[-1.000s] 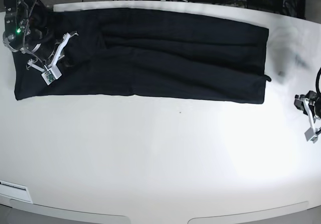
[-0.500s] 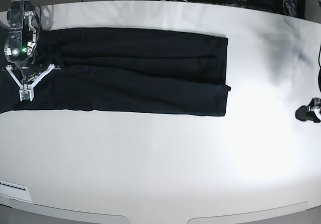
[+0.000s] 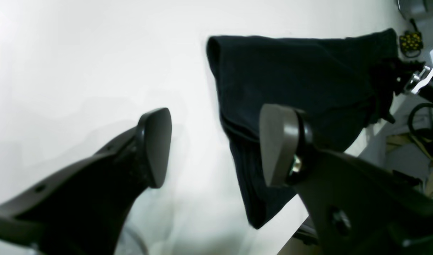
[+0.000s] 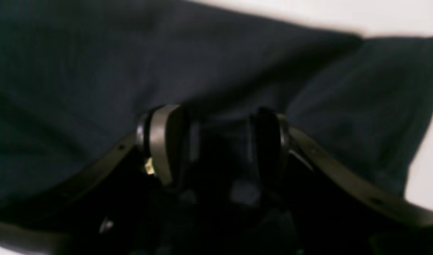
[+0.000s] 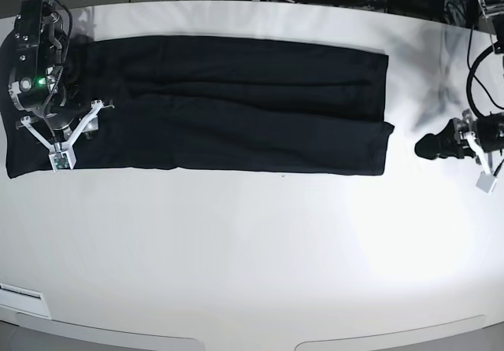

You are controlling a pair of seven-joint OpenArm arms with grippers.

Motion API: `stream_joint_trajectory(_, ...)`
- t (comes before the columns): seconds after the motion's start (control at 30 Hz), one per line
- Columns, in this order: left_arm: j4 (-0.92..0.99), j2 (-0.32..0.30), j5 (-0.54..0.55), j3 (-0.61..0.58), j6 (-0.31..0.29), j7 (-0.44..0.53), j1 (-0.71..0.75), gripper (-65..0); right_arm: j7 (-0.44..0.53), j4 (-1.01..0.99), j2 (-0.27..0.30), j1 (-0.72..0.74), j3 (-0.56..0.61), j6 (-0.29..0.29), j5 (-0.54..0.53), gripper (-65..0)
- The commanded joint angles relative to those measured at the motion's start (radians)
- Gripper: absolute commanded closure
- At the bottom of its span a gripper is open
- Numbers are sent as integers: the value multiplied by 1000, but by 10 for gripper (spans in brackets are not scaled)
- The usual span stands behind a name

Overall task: Fold the T-shirt properly
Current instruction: 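Lower both grippers to the folded shirt's ends and grasp them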

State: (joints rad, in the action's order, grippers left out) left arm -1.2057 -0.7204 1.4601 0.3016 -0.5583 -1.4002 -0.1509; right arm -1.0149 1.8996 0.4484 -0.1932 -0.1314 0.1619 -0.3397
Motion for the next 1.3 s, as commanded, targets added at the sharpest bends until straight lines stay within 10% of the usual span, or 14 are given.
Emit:
stream_joint_trajectory(0.0, -14, -31, 23, 11, -3, 4, -3, -412, 8, 14, 14, 7, -7, 10, 0, -349)
stream_joint_trajectory(1.27, -16, 274, -12, -171, 12, 4, 134, -365, 9, 14, 14, 8, -7, 14, 0, -349)
